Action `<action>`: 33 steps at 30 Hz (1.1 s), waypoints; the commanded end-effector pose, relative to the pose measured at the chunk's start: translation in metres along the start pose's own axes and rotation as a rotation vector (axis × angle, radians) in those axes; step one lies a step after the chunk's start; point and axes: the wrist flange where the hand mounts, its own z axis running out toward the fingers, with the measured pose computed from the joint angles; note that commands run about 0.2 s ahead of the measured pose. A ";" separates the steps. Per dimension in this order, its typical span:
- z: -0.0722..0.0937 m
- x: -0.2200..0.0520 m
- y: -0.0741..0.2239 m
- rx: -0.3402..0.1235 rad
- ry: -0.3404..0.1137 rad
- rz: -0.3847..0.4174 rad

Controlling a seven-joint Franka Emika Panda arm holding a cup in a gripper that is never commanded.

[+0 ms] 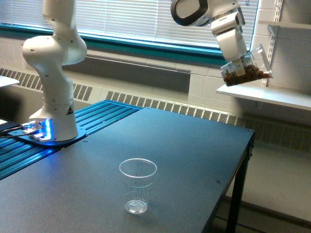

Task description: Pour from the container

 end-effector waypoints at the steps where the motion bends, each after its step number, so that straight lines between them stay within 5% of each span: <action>1: -0.001 0.001 0.000 0.008 0.008 0.003; 18: -0.009 0.011 0.015 0.017 0.067 0.026; 33: -0.014 0.022 0.064 -0.031 0.112 0.072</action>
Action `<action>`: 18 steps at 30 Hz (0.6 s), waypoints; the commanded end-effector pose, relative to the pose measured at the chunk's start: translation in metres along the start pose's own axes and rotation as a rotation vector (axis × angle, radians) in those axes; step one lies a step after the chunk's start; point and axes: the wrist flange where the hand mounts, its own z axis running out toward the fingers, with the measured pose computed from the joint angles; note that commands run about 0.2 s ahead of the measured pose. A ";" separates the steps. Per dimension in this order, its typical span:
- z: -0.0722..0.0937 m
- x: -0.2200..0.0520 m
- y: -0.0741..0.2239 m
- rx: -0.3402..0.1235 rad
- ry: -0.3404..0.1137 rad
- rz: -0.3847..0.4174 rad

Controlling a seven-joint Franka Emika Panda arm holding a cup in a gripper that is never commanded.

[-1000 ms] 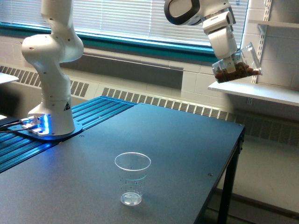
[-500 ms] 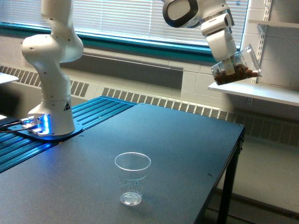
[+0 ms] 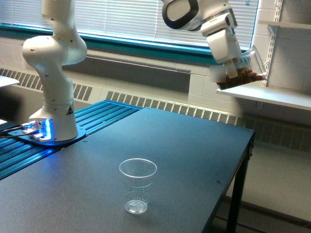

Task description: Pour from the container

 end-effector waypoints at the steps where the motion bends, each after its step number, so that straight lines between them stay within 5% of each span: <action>1: -0.008 0.014 0.028 -0.014 0.038 0.050; 18: 0.003 0.017 0.112 -0.116 0.051 0.131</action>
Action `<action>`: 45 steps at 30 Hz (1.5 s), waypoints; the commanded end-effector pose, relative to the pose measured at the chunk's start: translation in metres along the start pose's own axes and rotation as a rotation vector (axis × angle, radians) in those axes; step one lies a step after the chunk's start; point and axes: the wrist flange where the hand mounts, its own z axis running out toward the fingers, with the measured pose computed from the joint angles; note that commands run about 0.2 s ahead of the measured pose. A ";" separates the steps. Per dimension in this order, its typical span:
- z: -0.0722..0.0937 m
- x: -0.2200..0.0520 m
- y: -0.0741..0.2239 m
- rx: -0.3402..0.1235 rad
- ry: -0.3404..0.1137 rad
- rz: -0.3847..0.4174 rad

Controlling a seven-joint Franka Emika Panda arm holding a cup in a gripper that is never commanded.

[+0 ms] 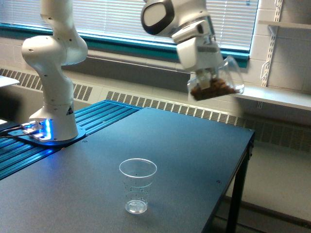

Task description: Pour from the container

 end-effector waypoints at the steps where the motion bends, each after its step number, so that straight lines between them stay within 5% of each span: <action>1: -0.001 0.009 0.032 -0.030 0.025 0.052; 18: -0.001 -0.009 0.110 -0.106 0.037 0.107; 45: 0.018 -0.038 0.198 -0.224 -0.020 0.192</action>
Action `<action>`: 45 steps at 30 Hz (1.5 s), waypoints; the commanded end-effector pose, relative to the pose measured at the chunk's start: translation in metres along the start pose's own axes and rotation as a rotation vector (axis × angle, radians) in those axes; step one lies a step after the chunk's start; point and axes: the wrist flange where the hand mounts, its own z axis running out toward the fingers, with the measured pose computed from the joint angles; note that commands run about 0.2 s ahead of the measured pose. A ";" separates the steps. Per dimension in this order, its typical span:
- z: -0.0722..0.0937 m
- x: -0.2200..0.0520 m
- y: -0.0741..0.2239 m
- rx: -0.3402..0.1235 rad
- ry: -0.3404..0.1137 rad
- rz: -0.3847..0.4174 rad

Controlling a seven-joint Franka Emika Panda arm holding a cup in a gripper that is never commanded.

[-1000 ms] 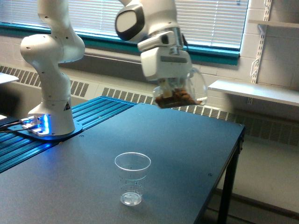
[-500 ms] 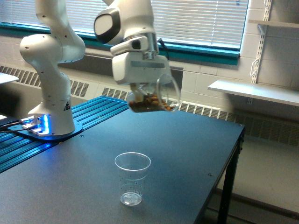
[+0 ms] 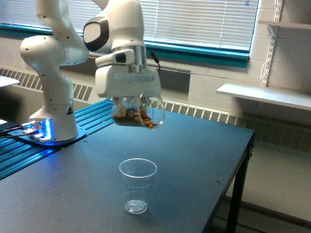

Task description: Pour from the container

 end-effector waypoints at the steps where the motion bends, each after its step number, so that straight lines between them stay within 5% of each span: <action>1: 0.007 0.002 0.017 -0.021 0.000 0.037; 24: 0.046 -0.014 0.043 -0.146 -0.059 0.024; 45: 0.060 -0.018 0.042 -0.218 -0.081 0.006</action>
